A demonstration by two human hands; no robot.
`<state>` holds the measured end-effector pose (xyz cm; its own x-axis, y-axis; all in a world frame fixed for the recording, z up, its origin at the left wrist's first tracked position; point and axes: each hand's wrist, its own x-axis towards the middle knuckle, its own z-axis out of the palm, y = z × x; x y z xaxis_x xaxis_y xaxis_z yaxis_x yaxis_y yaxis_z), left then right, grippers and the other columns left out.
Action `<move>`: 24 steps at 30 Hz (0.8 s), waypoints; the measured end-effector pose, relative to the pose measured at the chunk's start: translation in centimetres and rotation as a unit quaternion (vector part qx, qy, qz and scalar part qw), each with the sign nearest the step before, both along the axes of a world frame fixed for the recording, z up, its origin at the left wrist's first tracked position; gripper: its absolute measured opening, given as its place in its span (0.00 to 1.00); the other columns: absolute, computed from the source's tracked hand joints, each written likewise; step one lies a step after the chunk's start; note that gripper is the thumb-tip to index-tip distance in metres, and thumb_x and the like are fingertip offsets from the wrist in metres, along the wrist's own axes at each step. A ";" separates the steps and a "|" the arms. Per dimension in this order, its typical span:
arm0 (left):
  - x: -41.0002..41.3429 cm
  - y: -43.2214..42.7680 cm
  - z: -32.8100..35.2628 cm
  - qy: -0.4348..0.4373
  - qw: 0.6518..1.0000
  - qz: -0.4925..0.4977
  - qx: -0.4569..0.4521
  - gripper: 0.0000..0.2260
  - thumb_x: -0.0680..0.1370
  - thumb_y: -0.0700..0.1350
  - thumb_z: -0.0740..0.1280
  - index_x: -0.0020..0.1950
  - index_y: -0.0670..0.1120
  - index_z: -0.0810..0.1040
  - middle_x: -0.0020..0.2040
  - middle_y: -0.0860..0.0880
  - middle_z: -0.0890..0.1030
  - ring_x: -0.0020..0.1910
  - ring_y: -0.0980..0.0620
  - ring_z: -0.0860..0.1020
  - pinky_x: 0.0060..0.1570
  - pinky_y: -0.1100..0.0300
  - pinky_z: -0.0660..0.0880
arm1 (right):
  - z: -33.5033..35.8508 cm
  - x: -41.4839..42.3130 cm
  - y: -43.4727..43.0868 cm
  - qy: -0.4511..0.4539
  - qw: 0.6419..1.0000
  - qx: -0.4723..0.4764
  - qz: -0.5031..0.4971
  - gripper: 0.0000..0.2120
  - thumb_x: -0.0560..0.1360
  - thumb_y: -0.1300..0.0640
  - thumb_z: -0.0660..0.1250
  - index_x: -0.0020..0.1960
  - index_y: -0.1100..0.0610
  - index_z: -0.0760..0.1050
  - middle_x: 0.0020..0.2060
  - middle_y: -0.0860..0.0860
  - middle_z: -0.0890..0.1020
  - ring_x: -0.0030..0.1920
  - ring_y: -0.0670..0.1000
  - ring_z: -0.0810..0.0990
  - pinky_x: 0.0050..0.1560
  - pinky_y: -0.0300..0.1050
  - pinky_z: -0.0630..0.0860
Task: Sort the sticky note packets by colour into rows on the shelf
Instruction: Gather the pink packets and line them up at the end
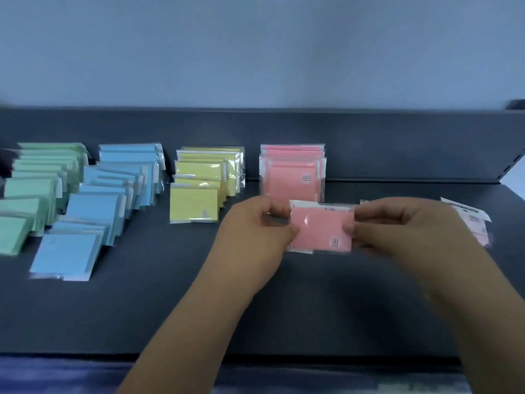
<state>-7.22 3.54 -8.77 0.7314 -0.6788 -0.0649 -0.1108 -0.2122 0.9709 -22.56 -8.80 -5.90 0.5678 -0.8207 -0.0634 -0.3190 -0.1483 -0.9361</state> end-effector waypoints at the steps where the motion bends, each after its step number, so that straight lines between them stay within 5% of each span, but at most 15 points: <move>1: 0.8 0.1 0.0 -0.033 0.999 0.010 0.010 0.06 0.74 0.40 0.74 0.43 0.52 0.84 0.37 0.54 0.85 0.36 0.55 0.82 0.41 0.57 0.79 | 0.0 1.0 0.1 0.013 1.000 -0.016 -0.011 0.09 0.72 0.65 0.78 0.39 0.52 0.87 0.33 0.50 0.87 0.32 0.47 0.85 0.41 0.42 0.82; 4: 2.8 0.1 0.4 -0.116 0.992 0.026 0.042 0.07 0.74 0.40 0.71 0.41 0.52 0.85 0.36 0.56 0.84 0.39 0.54 0.82 0.42 0.58 0.79 | 0.1 3.7 0.0 0.031 0.998 -0.043 -0.042 0.06 0.71 0.63 0.78 0.41 0.53 0.86 0.33 0.50 0.87 0.36 0.51 0.88 0.48 0.50 0.85; 8: 4.6 -0.8 0.4 -0.134 0.989 0.017 0.056 0.06 0.72 0.38 0.69 0.41 0.45 0.85 0.36 0.47 0.84 0.39 0.45 0.82 0.46 0.48 0.82 | -0.9 6.1 -0.3 0.044 0.995 -0.059 -0.060 0.06 0.71 0.64 0.77 0.40 0.55 0.85 0.34 0.50 0.88 0.37 0.52 0.88 0.50 0.53 0.85; 11: 4.9 -1.4 0.2 -0.137 0.988 -0.004 0.072 0.04 0.71 0.37 0.67 0.39 0.37 0.80 0.38 0.36 0.79 0.32 0.48 0.71 0.35 0.47 0.76 | -1.3 7.0 -0.4 0.039 0.994 -0.080 -0.070 0.04 0.71 0.55 0.74 0.43 0.49 0.87 0.36 0.46 0.88 0.42 0.50 0.88 0.53 0.54 0.84; 13: 4.9 -1.5 0.1 -0.124 0.989 -0.015 0.076 0.03 0.71 0.36 0.66 0.40 0.38 0.79 0.37 0.39 0.79 0.33 0.46 0.70 0.33 0.55 0.69 | -1.3 7.3 -0.2 0.036 0.994 -0.076 -0.068 0.06 0.70 0.52 0.71 0.44 0.43 0.87 0.38 0.43 0.88 0.45 0.49 0.87 0.54 0.54 0.84; 16: 5.0 -1.7 0.2 -0.099 0.993 -0.015 0.063 0.08 0.73 0.36 0.67 0.48 0.46 0.83 0.43 0.49 0.83 0.42 0.48 0.81 0.40 0.58 0.75 | -1.2 7.9 -0.2 0.038 0.996 -0.054 -0.066 0.10 0.67 0.52 0.69 0.43 0.42 0.86 0.40 0.43 0.88 0.47 0.49 0.87 0.55 0.54 0.83; 21: 5.0 -1.8 0.7 -0.107 0.992 -0.015 0.069 0.11 0.75 0.41 0.69 0.57 0.46 0.80 0.52 0.49 0.83 0.53 0.49 0.81 0.56 0.48 0.79 | -1.1 8.6 -0.3 0.057 0.995 -0.031 -0.070 0.10 0.66 0.52 0.67 0.42 0.40 0.84 0.37 0.47 0.87 0.46 0.54 0.87 0.54 0.59 0.84; 24: 4.8 -1.8 0.5 -0.110 0.991 -0.029 0.071 0.13 0.77 0.44 0.69 0.62 0.48 0.79 0.54 0.54 0.81 0.54 0.54 0.80 0.54 0.58 0.77 | -1.1 8.6 -0.5 0.073 0.995 -0.033 -0.064 0.10 0.66 0.52 0.66 0.43 0.45 0.84 0.38 0.51 0.87 0.46 0.58 0.87 0.53 0.62 0.84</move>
<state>-2.47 1.72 -8.22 0.6982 -0.7159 -0.0061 -0.3333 -0.3325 0.8823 -13.97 -9.34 -6.98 0.4465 -0.8910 -0.0816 -0.4716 -0.1568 -0.8678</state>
